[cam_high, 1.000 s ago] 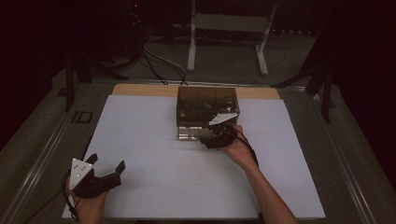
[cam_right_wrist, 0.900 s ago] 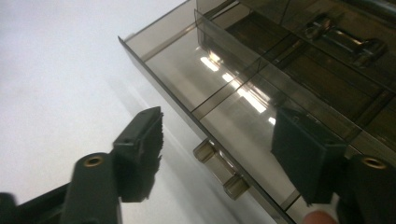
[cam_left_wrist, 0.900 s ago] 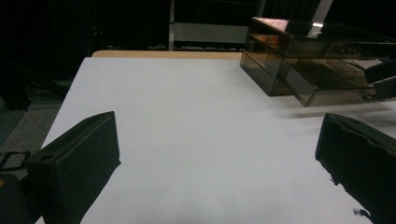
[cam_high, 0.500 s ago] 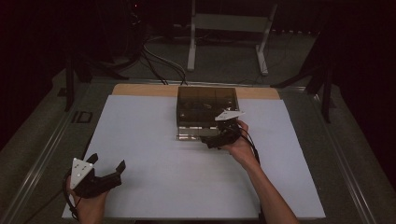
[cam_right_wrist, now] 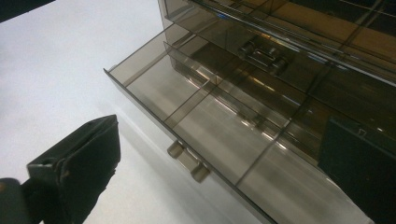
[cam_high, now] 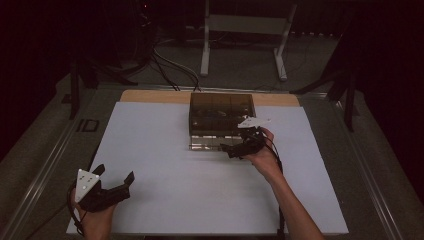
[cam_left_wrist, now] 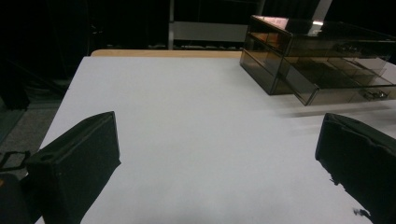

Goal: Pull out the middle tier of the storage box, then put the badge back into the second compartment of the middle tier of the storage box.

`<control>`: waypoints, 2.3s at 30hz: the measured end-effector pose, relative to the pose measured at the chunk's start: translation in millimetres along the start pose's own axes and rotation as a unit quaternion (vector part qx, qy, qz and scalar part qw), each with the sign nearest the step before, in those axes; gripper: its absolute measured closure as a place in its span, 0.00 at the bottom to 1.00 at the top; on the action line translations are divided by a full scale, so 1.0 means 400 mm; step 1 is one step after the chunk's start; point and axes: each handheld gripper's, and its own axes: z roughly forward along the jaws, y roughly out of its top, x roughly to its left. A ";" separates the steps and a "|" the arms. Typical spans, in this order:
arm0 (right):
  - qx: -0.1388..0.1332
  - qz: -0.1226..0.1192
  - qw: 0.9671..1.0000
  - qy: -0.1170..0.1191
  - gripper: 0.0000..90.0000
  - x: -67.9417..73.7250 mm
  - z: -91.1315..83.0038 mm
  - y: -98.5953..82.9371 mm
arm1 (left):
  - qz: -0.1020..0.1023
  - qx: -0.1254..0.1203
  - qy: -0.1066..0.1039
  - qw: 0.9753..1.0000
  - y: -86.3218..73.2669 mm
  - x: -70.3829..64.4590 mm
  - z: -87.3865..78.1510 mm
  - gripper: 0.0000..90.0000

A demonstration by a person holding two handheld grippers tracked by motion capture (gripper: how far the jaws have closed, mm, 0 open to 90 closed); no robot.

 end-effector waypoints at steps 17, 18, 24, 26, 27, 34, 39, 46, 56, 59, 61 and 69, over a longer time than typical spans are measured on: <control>0.014 0.032 0.998 -0.046 0.00 -0.062 -0.066 -0.026 | 0.004 0.001 0.002 1.000 0.000 -0.004 -0.001 0.01; 0.014 0.035 0.998 -0.049 0.00 -0.067 -0.070 -0.029 | 0.004 0.001 0.001 1.000 0.000 -0.004 -0.001 0.01; 0.020 0.033 0.998 -0.056 0.00 -0.077 -0.079 -0.043 | 0.004 0.001 0.002 1.000 -0.001 -0.004 -0.002 0.01; 0.025 0.032 0.997 -0.059 0.00 -0.081 -0.082 -0.050 | 0.004 0.001 0.002 1.000 -0.001 -0.004 -0.001 0.01; 0.026 0.032 0.997 -0.060 0.00 -0.083 -0.084 -0.052 | 0.004 0.002 0.002 1.000 -0.001 -0.004 -0.001 0.01; 0.040 0.034 0.996 -0.078 0.01 -0.096 -0.103 -0.068 | 0.004 0.002 0.000 1.000 0.000 -0.004 0.001 0.01; 0.045 0.023 0.994 -0.095 0.02 -0.091 -0.115 -0.076 | 0.006 0.001 -0.001 1.000 0.001 -0.006 0.002 0.01; 0.046 0.021 0.993 -0.105 0.02 -0.091 -0.126 -0.082 | 0.007 0.003 -0.003 1.000 0.001 -0.007 0.005 0.01; 0.045 0.024 0.993 -0.108 0.02 -0.093 -0.139 -0.095 | 0.007 0.003 -0.001 1.000 0.001 -0.007 0.005 0.01; 0.045 0.028 0.993 -0.108 0.02 -0.096 -0.143 -0.101 | 0.007 0.003 -0.001 1.000 0.001 -0.006 0.005 0.01; 0.050 0.032 0.992 -0.110 0.02 -0.099 -0.147 -0.110 | 0.006 0.003 -0.001 1.000 0.001 -0.006 0.005 0.01; 0.061 0.037 0.991 -0.114 0.02 -0.101 -0.147 -0.123 | 0.005 0.002 0.001 1.000 0.000 -0.006 0.002 0.01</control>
